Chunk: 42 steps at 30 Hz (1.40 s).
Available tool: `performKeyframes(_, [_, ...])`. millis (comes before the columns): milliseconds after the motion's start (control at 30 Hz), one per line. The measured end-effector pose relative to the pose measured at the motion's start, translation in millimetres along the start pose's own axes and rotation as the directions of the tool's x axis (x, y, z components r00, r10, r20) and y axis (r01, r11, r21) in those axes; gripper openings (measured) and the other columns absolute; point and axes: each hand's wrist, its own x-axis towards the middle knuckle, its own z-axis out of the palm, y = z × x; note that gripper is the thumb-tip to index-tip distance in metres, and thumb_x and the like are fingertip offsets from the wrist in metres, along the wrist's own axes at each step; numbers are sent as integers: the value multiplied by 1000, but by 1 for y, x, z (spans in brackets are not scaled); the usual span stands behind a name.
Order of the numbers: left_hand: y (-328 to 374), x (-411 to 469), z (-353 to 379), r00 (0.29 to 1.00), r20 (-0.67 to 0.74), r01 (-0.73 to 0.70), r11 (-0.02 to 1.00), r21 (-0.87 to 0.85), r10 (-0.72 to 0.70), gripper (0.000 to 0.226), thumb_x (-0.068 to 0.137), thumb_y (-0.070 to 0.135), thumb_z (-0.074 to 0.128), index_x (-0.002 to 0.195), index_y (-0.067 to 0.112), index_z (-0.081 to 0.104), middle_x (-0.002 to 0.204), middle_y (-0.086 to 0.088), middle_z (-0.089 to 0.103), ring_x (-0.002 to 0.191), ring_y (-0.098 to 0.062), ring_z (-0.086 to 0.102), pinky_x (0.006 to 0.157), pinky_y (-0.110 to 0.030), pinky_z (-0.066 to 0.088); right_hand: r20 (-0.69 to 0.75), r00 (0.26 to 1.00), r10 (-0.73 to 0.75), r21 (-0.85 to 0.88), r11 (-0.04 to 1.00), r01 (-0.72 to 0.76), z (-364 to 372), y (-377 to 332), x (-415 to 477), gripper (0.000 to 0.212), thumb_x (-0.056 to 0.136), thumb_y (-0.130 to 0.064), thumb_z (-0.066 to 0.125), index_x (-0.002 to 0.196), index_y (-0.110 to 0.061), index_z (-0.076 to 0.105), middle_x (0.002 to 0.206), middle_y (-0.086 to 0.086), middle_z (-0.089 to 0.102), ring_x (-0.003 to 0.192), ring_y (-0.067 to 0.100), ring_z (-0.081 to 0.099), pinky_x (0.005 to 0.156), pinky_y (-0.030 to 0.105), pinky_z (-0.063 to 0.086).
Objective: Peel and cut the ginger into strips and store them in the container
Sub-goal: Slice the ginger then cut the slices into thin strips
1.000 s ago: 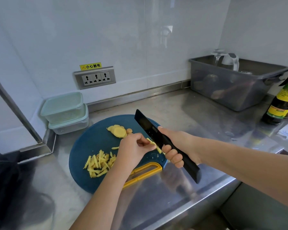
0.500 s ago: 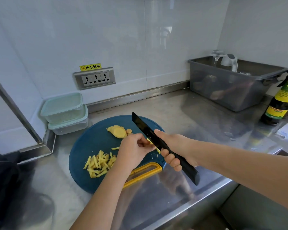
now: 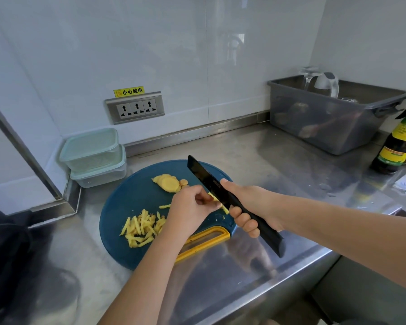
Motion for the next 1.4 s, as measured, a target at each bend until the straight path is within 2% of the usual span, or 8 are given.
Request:
performKeyframes(200, [1,0,-1,1000,-2,8,1000,2,-8,18,76,29,77,71,25,60,74,7,65,71,-6,60,63,-13,45,24,1000,-3,63,998,1,-2,0,-1,66,91,-71,39,53,-17,41,45,-2,35,33,11,29,33,17,28])
performKeyframes(800, [0,0,0,1000,-10,23,1000,-5,-23,17,76,31,77,76,20,65,72,9,64,68,-4,59,59,-11,42,18,1000,-12,31,999,12,-4,0,3,66,90,-72,38,53,-17,40,46,-2,34,34,12,28,33,18,28])
performKeyframes(967, [-2,0,-1,1000,-5,12,1000,-19,-12,15,75,30,78,75,22,65,74,11,66,71,-3,60,60,-8,42,-52,998,-31,90,995,35,-8,-8,1,64,92,-70,36,55,-17,38,44,-2,33,32,12,27,32,16,25])
performKeyframes(1033, [-3,0,0,1000,7,1,1000,-5,-1,14,76,31,77,77,23,65,78,10,66,73,-5,60,64,-12,46,-73,997,-26,127,991,35,-13,-9,1,64,93,-69,36,55,-17,37,43,-2,32,31,11,26,32,16,24])
performKeyframes(1133, [-6,1,2,1000,18,-23,999,35,23,15,77,35,75,81,29,61,87,6,63,78,-7,59,72,-22,51,-27,1000,-5,121,993,8,-15,-7,3,65,93,-69,35,54,-17,37,43,-3,31,30,11,26,31,16,24])
performKeyframes(1233, [-6,0,3,999,19,-27,997,71,26,16,79,37,72,83,34,57,93,5,58,79,-7,57,76,-25,51,28,1000,12,113,993,-15,-14,-3,5,65,92,-70,35,54,-18,37,42,-3,32,30,10,27,30,16,25])
performKeyframes(1400, [-5,1,3,1000,14,-24,997,76,23,17,79,37,72,84,33,56,92,6,58,78,-6,56,72,-19,48,80,997,8,117,993,-18,-14,0,6,65,91,-71,37,54,-18,39,44,-3,34,31,10,29,31,17,27])
